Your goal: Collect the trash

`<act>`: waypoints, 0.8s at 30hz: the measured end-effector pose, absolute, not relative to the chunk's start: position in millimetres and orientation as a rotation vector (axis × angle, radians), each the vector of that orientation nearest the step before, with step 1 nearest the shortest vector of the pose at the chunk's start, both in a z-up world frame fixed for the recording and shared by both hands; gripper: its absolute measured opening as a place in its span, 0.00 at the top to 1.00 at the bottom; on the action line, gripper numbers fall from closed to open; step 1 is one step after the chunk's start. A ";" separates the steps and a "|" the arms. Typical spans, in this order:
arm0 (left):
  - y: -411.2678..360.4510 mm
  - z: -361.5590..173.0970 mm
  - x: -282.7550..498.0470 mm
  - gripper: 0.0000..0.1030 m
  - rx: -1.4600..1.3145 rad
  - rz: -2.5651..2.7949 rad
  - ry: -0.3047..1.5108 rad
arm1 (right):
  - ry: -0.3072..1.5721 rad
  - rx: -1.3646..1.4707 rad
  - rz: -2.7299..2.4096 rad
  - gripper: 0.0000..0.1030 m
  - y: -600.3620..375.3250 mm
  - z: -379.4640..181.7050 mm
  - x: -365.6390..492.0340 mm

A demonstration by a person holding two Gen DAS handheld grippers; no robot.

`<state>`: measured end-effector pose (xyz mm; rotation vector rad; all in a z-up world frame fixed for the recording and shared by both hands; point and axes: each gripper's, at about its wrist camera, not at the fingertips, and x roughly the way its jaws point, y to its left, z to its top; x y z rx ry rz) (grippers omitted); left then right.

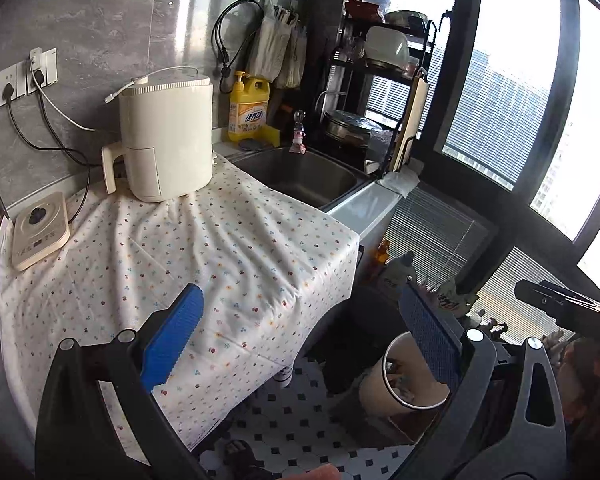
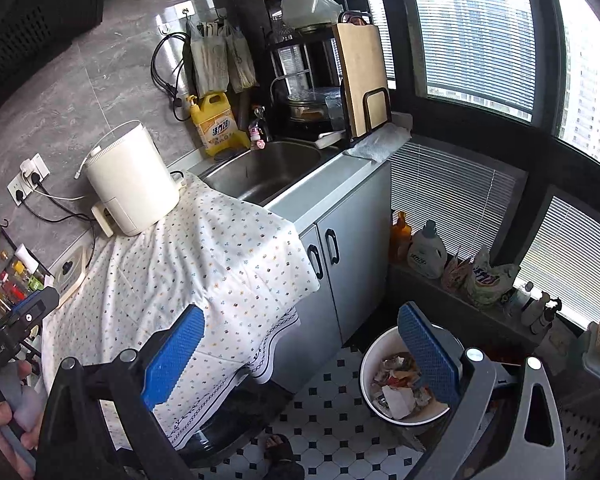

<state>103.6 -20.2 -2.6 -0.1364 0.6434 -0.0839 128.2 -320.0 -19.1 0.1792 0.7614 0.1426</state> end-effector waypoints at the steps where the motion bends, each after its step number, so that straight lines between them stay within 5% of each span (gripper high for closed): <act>1: -22.3 -0.6 96.1 0.06 -0.138 -0.076 0.639 | 0.756 0.179 0.155 0.08 -321.0 -17.1 122.1; 24: -48.0 26.9 -14.7 0.06 -0.137 0.026 0.550 | 0.655 0.121 0.301 0.08 -323.1 9.3 40.9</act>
